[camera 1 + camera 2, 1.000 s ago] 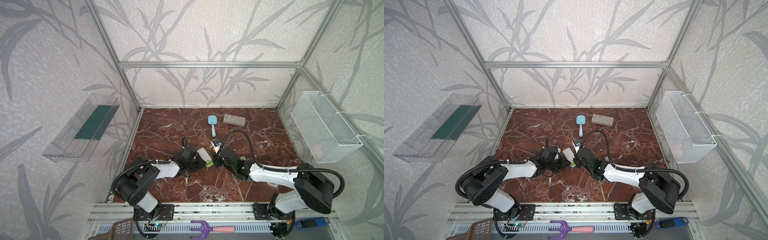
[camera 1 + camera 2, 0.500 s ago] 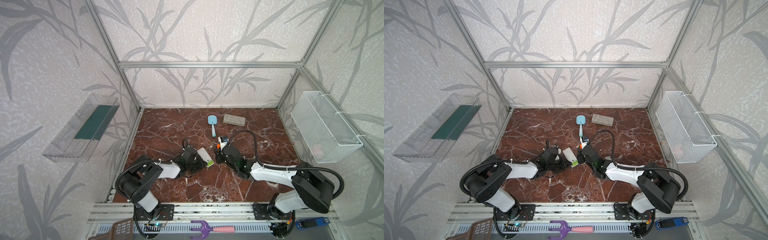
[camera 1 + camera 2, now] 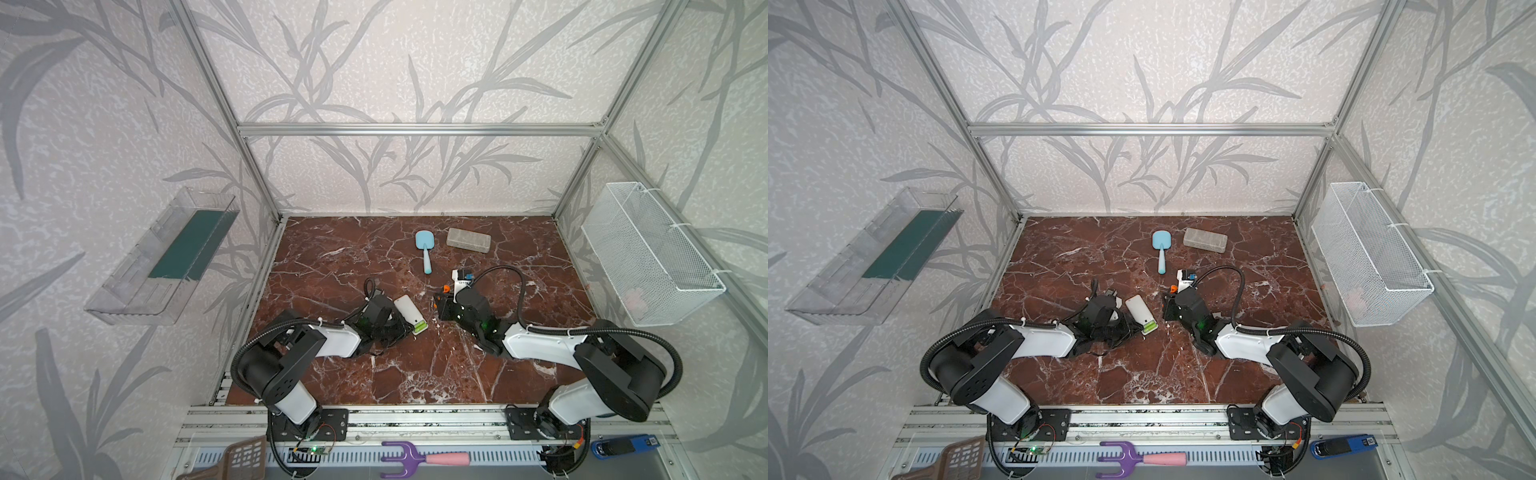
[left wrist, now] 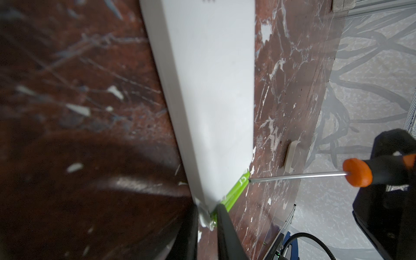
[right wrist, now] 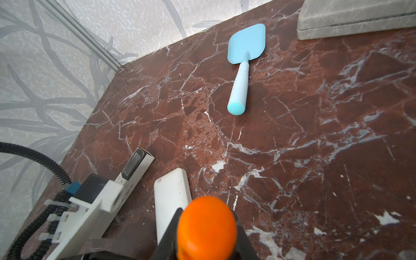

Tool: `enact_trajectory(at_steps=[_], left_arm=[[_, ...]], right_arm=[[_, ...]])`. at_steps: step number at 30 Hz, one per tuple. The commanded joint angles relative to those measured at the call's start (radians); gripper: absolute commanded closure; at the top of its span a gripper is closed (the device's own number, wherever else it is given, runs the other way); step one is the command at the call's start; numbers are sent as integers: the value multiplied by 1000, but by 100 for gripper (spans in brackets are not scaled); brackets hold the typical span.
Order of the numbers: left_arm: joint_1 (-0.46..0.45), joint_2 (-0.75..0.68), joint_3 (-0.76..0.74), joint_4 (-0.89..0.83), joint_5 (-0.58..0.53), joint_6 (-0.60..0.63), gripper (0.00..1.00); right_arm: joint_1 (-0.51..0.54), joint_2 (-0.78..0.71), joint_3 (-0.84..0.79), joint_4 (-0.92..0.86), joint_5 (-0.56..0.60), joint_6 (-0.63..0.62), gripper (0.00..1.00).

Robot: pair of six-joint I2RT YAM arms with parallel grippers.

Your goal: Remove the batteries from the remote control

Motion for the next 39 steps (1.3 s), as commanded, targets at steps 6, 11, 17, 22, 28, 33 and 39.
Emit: enact_trajectory(at_steps=[6,11,17,22,28,33,39], left_arm=[[-9,45,-11,-70,-50,1,83],[-10,52,-10,-72,-53,1,83],[-13,55,-8,-79,-56,7,83],[-14,56,-4,-86,-57,10,84],[-13,57,-4,-87,-56,10,84],[-13,58,-11,-84,-57,9,84],[-18,60,-20,-70,-59,2,83]], right_arm=[[91,-29,69,-233,8,-238,100],[127,18,104,-274,41,-314,100],[167,84,147,-314,51,-378,100],[202,130,226,-417,67,-479,100],[217,157,262,-491,88,-461,100],[200,117,155,-342,81,-326,100],[166,85,81,-221,63,-175,100]])
